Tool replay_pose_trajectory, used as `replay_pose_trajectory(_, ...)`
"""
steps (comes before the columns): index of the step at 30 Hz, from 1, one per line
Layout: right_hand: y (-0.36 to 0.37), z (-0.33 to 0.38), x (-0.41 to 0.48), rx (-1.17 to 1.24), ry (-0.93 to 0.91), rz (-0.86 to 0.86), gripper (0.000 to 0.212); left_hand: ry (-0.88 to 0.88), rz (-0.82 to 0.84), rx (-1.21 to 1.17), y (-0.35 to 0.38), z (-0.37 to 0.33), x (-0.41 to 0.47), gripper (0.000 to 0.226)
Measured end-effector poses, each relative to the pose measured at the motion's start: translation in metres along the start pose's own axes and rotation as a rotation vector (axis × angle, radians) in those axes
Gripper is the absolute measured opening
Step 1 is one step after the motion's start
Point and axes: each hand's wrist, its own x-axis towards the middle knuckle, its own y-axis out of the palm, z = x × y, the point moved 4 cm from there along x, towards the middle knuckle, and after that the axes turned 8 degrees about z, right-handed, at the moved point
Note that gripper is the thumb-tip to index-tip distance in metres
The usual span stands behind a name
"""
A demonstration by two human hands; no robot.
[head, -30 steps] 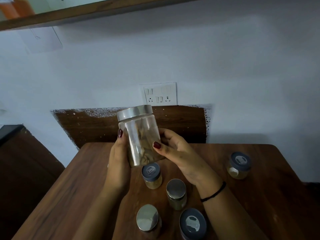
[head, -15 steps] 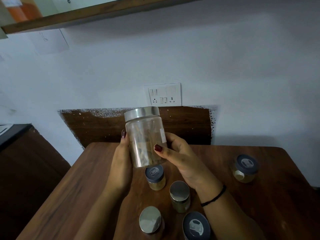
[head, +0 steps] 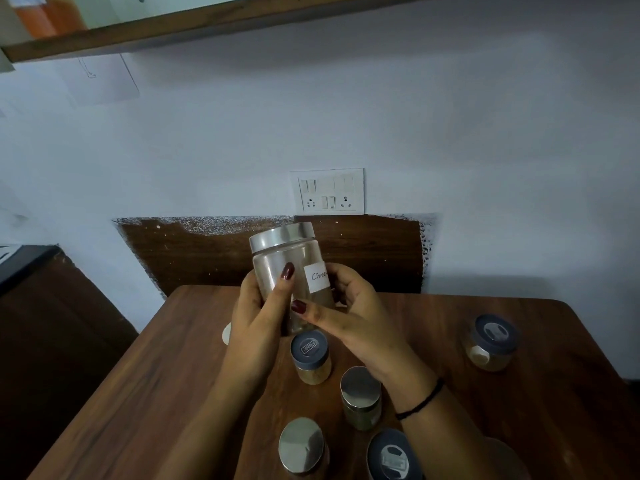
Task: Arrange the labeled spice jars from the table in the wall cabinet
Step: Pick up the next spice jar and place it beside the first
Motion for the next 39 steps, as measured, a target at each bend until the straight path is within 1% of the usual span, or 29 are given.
replay_pose_trajectory(5, -0.003, 0.002, -0.004, -0.039, 0.013, 0.018, 0.067, 0.022, 0.011, 0.01, -0.001, 0.003, 0.001, 0.052)
replay_pose_trajectory(8, -0.007, 0.003, -0.006, 0.023, 0.032, 0.057, 0.068, 0.014, 0.023, -0.016, -0.001, 0.005, -0.001, 0.049)
replay_pose_trajectory(11, -0.01, 0.006, -0.008, 0.127, 0.045, 0.073, 0.073, -0.007, -0.029, -0.075, -0.005, 0.007, -0.004, 0.056)
replay_pose_trajectory(14, -0.011, 0.009, -0.01, 0.159, 0.046, 0.081, 0.082, -0.022, -0.051, -0.037, -0.01, 0.009, -0.004, 0.068)
replay_pose_trajectory(16, -0.01, 0.011, -0.01, 0.178, 0.044, 0.106, 0.08, -0.024, -0.018, -0.041, -0.008, 0.007, -0.005, 0.07)
replay_pose_trajectory(19, -0.009, 0.014, -0.012, 0.22, 0.041, 0.134, 0.074, -0.015, 0.002, -0.06, -0.004, 0.004, -0.005, 0.061)
replay_pose_trajectory(21, -0.009, 0.016, -0.013, 0.228, 0.035, 0.14, 0.072, -0.025, 0.025, -0.083, -0.002, 0.004, -0.005, 0.065)
replay_pose_trajectory(22, -0.01, 0.017, -0.014, 0.222, 0.03, 0.138, 0.069, -0.028, 0.029, -0.082, -0.001, 0.004, -0.005, 0.065)
replay_pose_trajectory(25, -0.011, 0.017, -0.014, 0.193, 0.0, 0.111, 0.049, -0.036, 0.03, -0.092, 0.002, 0.002, -0.005, 0.055)
replay_pose_trajectory(26, -0.012, 0.017, -0.014, 0.187, -0.008, 0.104, 0.047, -0.041, 0.036, -0.093, 0.002, 0.003, -0.004, 0.053)
replay_pose_trajectory(30, -0.015, 0.013, -0.013, 0.146, -0.035, 0.048, 0.052, -0.047, 0.059, -0.059, 0.002, 0.005, -0.004, 0.052)
replay_pose_trajectory(34, -0.017, 0.011, -0.013, 0.13, -0.066, 0.005, 0.059, -0.036, 0.047, 0.0, 0.002, 0.005, -0.005, 0.044)
replay_pose_trajectory(38, -0.017, 0.013, -0.013, 0.086, -0.103, -0.081, 0.063, 0.009, 0.062, 0.008, 0.004, 0.004, -0.008, 0.052)
replay_pose_trajectory(39, -0.017, 0.013, -0.013, 0.073, -0.105, -0.1, 0.064, 0.035, 0.066, 0.014, 0.005, 0.002, -0.008, 0.058)
